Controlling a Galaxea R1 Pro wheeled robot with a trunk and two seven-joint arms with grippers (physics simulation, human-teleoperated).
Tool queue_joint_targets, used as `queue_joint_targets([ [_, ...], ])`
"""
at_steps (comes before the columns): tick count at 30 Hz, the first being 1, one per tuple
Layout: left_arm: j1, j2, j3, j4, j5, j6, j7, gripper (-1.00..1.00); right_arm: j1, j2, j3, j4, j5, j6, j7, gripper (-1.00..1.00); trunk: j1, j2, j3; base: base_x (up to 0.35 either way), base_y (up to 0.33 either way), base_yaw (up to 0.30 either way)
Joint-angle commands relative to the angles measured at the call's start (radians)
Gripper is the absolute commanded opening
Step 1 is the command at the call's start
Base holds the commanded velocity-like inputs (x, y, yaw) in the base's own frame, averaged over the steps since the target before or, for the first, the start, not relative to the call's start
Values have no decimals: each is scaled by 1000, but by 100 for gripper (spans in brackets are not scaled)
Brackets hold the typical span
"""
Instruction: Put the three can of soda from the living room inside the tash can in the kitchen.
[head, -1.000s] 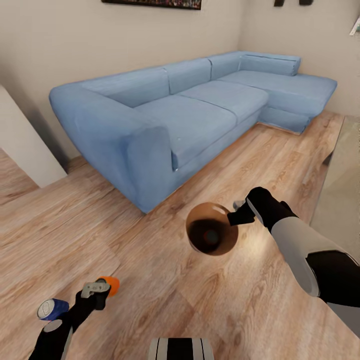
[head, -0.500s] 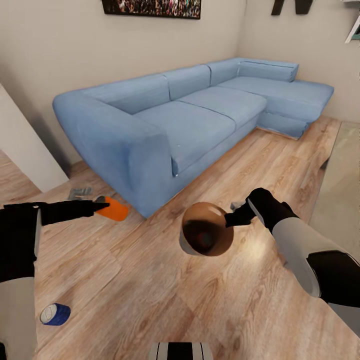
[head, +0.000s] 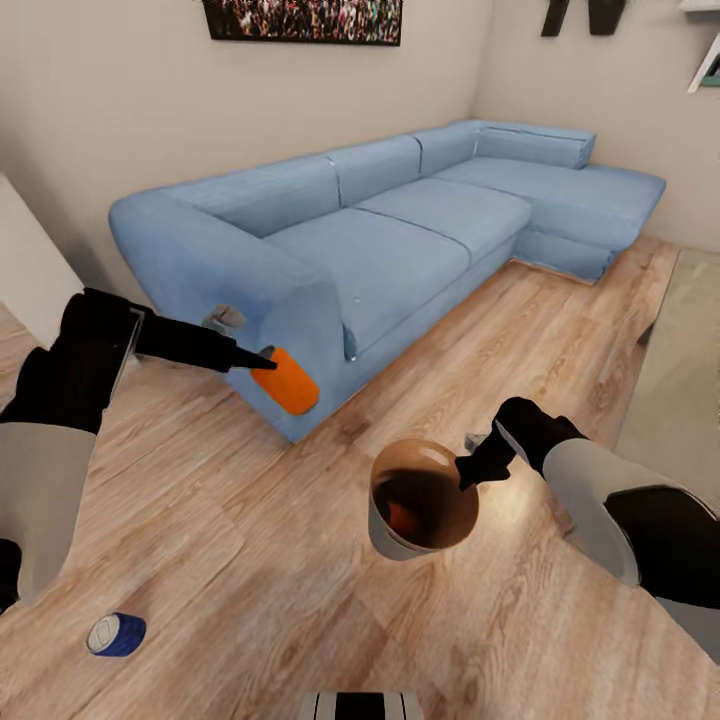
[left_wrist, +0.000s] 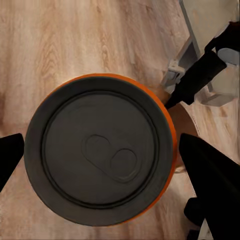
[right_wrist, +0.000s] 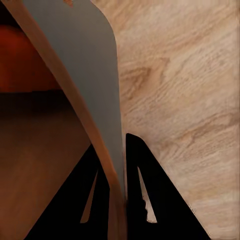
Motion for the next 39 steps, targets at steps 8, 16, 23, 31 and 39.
queue_joint_targets([
  [8, -50, -151, -156, 127, -6, 0, 1, -100, -75, 33, 40, 85, -37, 11, 0, -100, -31, 56, 25, 0, 0, 0],
  [16, -53, -273, -275, 181, -87, 0, 25, -100, -104, 133, 58, 139, -38, 11, -35, -100, -61, 112, 50, 0, 0, 0],
  [23, -52, -308, -284, 197, -112, 0, 42, -100, -109, 175, 60, 152, -39, 11, -59, -100, -88, 161, 72, 0, 0, 0],
  [31, -51, -322, -285, 199, -114, 0, 82, -100, -144, 208, 59, 201, -39, 11, -62, -100, -88, 161, 72, 0, 0, 0],
  [39, -40, -323, -286, 200, -112, 0, 142, -100, -169, 211, 59, 213, -39, 11, -62, -100, -88, 161, 72, 0, 0, 0],
])
